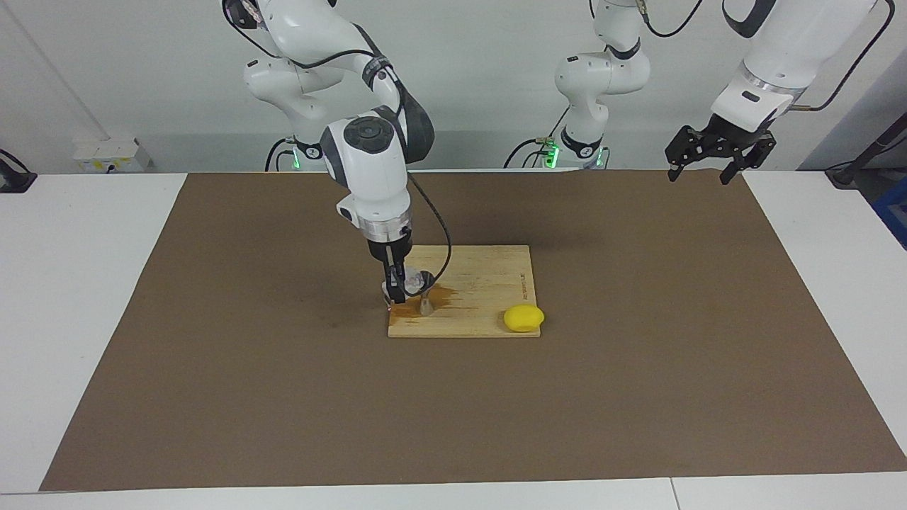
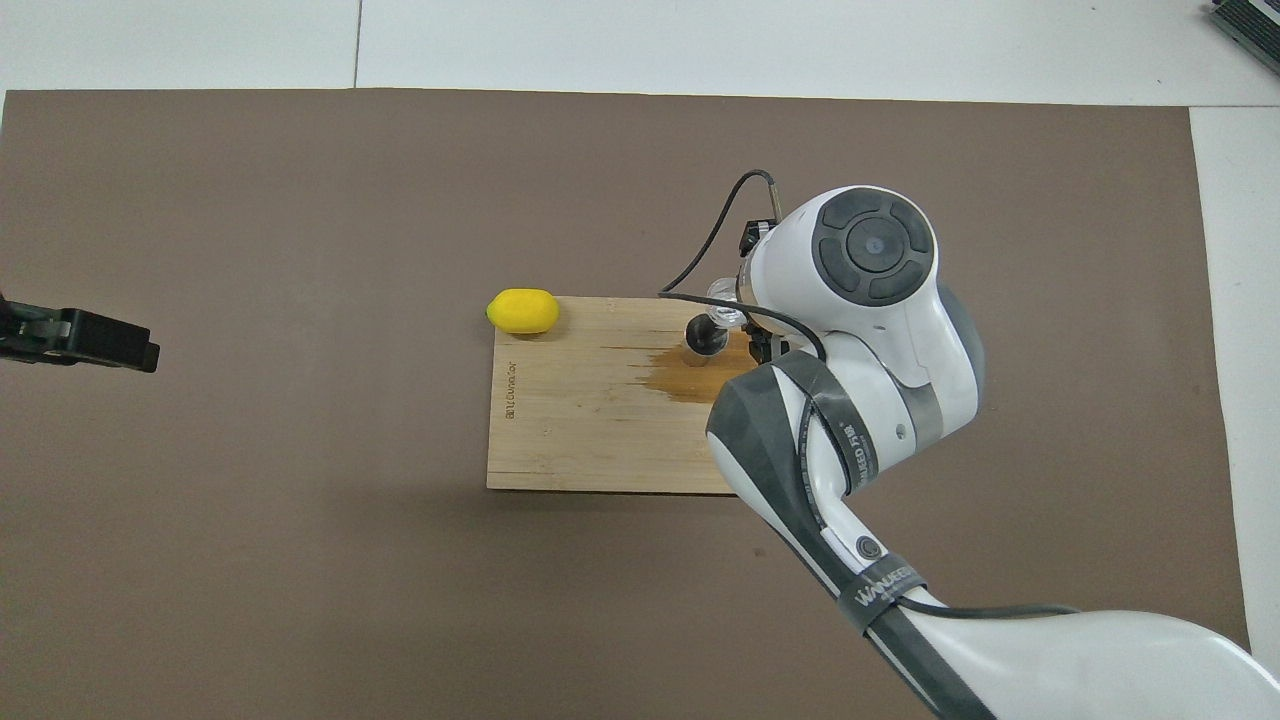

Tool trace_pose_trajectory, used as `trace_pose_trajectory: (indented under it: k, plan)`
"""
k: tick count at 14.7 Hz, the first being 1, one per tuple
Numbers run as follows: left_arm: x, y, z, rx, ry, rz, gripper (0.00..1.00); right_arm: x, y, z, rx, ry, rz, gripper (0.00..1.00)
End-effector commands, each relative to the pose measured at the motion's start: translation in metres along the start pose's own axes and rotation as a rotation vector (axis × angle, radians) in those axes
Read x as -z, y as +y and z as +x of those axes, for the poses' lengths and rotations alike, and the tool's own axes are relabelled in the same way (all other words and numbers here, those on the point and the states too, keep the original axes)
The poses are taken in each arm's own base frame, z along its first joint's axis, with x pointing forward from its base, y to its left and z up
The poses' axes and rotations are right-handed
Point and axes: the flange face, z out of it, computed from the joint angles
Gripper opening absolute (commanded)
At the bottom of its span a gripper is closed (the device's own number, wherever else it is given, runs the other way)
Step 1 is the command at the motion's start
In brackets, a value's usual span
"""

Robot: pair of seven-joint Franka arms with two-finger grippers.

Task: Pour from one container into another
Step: 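Tilt the glass cup over the metal cup with the right gripper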

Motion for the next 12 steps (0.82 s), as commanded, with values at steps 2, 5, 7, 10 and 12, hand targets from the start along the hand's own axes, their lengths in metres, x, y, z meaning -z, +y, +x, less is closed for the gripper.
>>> trace_pose_trajectory:
  k: [2, 5, 7, 10, 12]
  plan:
    - [0.001, -0.003, -0.004, -0.004, -0.01, 0.01, 1.0, -0.001, 0.011, -0.014, 0.056, 0.067, 0.027, 0.0]
    - [0.0, -0.003, -0.004, -0.003, -0.012, 0.009, 1.0, -0.005, 0.018, -0.013, 0.108, 0.126, 0.035, 0.0]
    - [0.001, -0.003, -0.004, -0.003, -0.01, 0.01, 1.0, -0.007, 0.029, -0.023, 0.159, 0.162, 0.042, 0.0]
    - [0.001, -0.003, -0.004, -0.003, -0.01, 0.01, 1.0, -0.003, 0.029, -0.023, 0.172, 0.182, 0.049, 0.0]
    - [0.0, -0.002, -0.004, -0.005, -0.012, 0.01, 1.0, 0.001, 0.026, -0.023, 0.171, 0.183, 0.047, 0.0]
